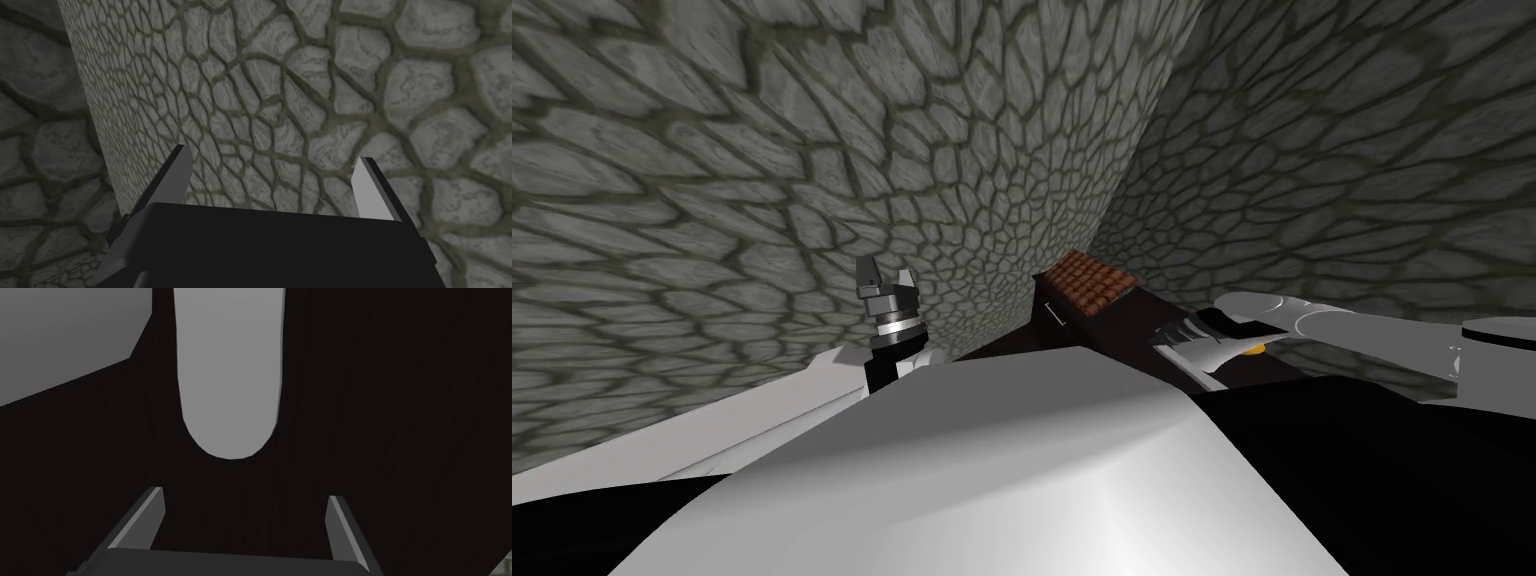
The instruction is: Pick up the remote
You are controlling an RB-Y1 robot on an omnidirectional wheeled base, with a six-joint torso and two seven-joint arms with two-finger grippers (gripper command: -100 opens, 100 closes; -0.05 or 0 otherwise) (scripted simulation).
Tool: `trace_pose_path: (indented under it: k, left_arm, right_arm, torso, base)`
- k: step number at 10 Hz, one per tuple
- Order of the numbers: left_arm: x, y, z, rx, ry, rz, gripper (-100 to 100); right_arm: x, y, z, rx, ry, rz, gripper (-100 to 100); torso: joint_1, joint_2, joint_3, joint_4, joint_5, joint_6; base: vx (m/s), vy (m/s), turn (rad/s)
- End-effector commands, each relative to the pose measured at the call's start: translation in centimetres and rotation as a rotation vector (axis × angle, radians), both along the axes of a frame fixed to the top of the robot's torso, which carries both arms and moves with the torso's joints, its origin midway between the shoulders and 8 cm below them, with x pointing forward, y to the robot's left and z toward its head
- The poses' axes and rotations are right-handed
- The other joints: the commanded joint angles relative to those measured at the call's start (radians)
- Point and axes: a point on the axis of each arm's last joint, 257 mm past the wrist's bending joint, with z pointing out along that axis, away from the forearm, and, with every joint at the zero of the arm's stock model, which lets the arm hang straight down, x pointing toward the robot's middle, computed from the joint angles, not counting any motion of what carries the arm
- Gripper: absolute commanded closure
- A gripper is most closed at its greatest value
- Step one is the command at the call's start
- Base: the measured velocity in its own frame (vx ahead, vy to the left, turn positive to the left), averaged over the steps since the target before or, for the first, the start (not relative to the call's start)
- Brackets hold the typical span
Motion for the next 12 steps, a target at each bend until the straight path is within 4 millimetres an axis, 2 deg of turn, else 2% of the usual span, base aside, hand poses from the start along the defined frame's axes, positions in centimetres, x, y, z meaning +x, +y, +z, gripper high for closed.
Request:
trace_pose_path:
  k: [1,3,4,5,6,11,12]
  left_arm:
    - [0.0,0.0,0.0,0.0,0.0,0.0,0]
    - [0.0,0.0,0.0,0.0,0.0,0.0,0]
    - [0.0,0.0,0.0,0.0,0.0,0.0,0]
    - [0.0,0.0,0.0,0.0,0.0,0.0,0]
    - [0.0,0.0,0.0,0.0,0.0,0.0,0]
    - [0.0,0.0,0.0,0.0,0.0,0.0,0]
    - [0.0,0.0,0.0,0.0,0.0,0.0,0]
  right_arm:
    - [-1.1,-1.0,-0.1,-0.015,0.021,-0.006,-100]
    - [-4.4,-2.5,-0.6,-0.046,0.102,-0.019,-100]
    - [-3.2,-2.2,-0.2,-0.039,0.073,-0.015,-100]
    - [-3.4,-2.2,-0.2,-0.038,0.079,-0.015,0]
    - [-3.9,-2.5,-0.7,-0.036,0.079,-0.058,-100]
    - [-5.9,-3.5,-2.4,-0.031,0.084,-0.209,-100]
    - [-5.6,-3.5,-2.2,-0.032,0.082,-0.192,-100]
  torso:
    - [0.0,0.0,0.0,0.0,0.0,0.0]
    - [0.0,0.001,0.0,0.0,0.0,0.0]
    - [0.0,0.001,0.001,0.0,0.0,0.0]
    - [0.0,0.001,0.001,0.0,0.0,0.001]
    - [0.0,0.001,0.001,0.0,0.0,0.001]
    - [-0.003,0.013,0.008,0.003,-0.001,0.0]
    - [-0.003,0.012,0.007,0.003,-0.001,0.001]
  base:
    - [-0.002,-0.012,0.035]
    - [-0.01,-0.011,0.061]
    - [-0.007,-0.007,0.018]
    - [0.0,0.0,0.0]
    - [-0.078,-0.012,0.285]
    - [-0.182,-0.029,0.333]
    - [-0.068,-0.007,0.046]
